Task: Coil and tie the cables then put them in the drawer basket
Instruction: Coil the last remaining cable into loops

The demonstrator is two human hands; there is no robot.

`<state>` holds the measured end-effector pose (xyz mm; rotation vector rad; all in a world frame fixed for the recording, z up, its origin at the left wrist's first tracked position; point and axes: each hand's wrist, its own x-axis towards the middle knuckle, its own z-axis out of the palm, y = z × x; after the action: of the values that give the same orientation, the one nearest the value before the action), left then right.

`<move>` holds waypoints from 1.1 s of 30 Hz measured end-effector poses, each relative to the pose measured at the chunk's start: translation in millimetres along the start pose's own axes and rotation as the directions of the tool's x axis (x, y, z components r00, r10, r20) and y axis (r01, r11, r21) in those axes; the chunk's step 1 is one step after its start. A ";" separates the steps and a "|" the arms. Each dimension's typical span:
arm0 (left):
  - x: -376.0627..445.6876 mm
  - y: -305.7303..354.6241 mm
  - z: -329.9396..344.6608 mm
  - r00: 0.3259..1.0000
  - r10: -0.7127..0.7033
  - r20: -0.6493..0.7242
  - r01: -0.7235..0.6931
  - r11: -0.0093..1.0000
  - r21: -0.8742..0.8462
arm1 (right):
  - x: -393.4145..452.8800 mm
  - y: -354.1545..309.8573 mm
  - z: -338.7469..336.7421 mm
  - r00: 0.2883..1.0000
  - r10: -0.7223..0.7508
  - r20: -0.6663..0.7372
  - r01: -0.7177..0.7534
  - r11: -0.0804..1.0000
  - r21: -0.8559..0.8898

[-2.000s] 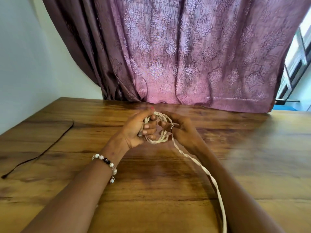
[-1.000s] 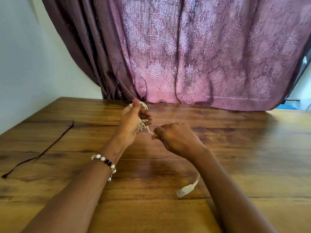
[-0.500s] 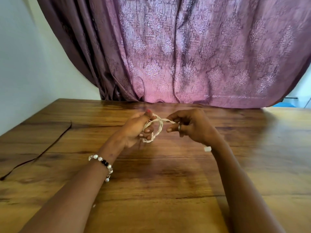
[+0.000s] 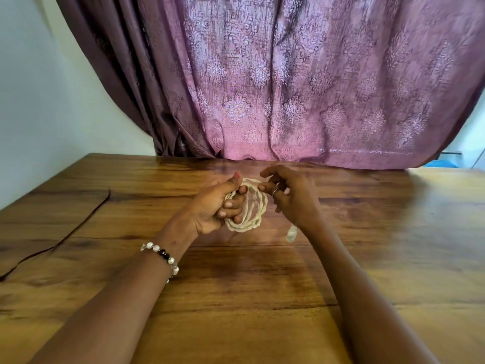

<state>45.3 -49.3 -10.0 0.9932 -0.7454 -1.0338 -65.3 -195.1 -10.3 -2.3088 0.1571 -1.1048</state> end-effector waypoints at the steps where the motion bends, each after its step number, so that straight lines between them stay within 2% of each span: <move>1: 1.3 0.3 -1.6 1.000 0.006 -0.010 -0.006 1.000 -0.030 | 0.1 0.4 -0.4 0.998 0.049 0.029 -0.051 0.997 0.066; 5: 7.1 4.6 -11.3 0.996 0.056 -0.071 -0.068 0.983 -0.173 | -1.8 4.1 1.3 0.971 0.227 0.080 -0.241 0.916 0.321; 8: 10.0 5.8 -15.3 0.987 0.094 -0.132 -0.125 0.959 -0.255 | -2.9 2.4 10.4 0.946 0.319 0.050 -0.310 0.856 0.413; 10: 11.1 4.5 -12.0 0.984 0.122 -0.132 -0.160 0.928 -0.338 | -2.3 -0.8 18.7 0.945 0.321 -0.055 -0.279 0.884 0.374; 12: 13.0 1.7 -6.3 0.983 0.141 -0.115 -0.177 0.887 -0.426 | -2.9 -2.8 26.4 0.961 0.231 -0.154 -0.194 0.955 0.223; 14: 15.2 -2.2 -1.9 0.983 0.156 -0.100 -0.185 0.860 -0.475 | -4.7 -2.5 33.4 0.971 0.152 -0.184 -0.134 0.985 0.106; 17: 16.3 -7.8 4.8 0.983 0.170 -0.073 -0.183 0.845 -0.502 | -6.3 -2.1 39.9 0.965 0.188 -0.182 -0.153 0.970 0.191; 20: 16.6 -12.5 9.8 0.982 0.176 -0.072 -0.188 0.845 -0.501 | -7.8 -6.2 40.0 0.938 0.328 -0.110 -0.255 0.872 0.418; 22: 17.3 -14.6 11.0 0.981 0.177 -0.072 -0.190 0.854 -0.485 | -7.7 -9.9 37.1 0.934 0.356 -0.031 -0.278 0.780 0.561; 27: 17.8 -17.3 10.1 0.985 0.169 -0.022 -0.161 0.886 -0.435 | -8.6 -11.5 30.5 0.909 0.417 0.000 -0.343 0.747 0.570; 28: 16.8 -16.8 9.5 0.984 0.180 0.007 -0.159 0.890 -0.428 | -8.5 -11.3 29.0 0.896 0.441 0.048 -0.380 0.708 0.595; 31: 12.6 -13.5 9.5 0.979 0.195 0.057 -0.156 0.901 -0.404 | -9.9 -12.7 24.8 0.857 0.453 0.244 -0.470 0.495 0.731; 33: 11.1 -12.1 9.0 0.981 0.191 0.036 -0.164 0.910 -0.380 | -10.2 -13.6 27.1 0.884 0.404 0.236 -0.428 0.492 0.758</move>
<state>37.3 -64.5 -17.1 0.5485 -0.6514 -1.0091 -53.5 -168.3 -23.4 -1.3461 0.1586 -0.6667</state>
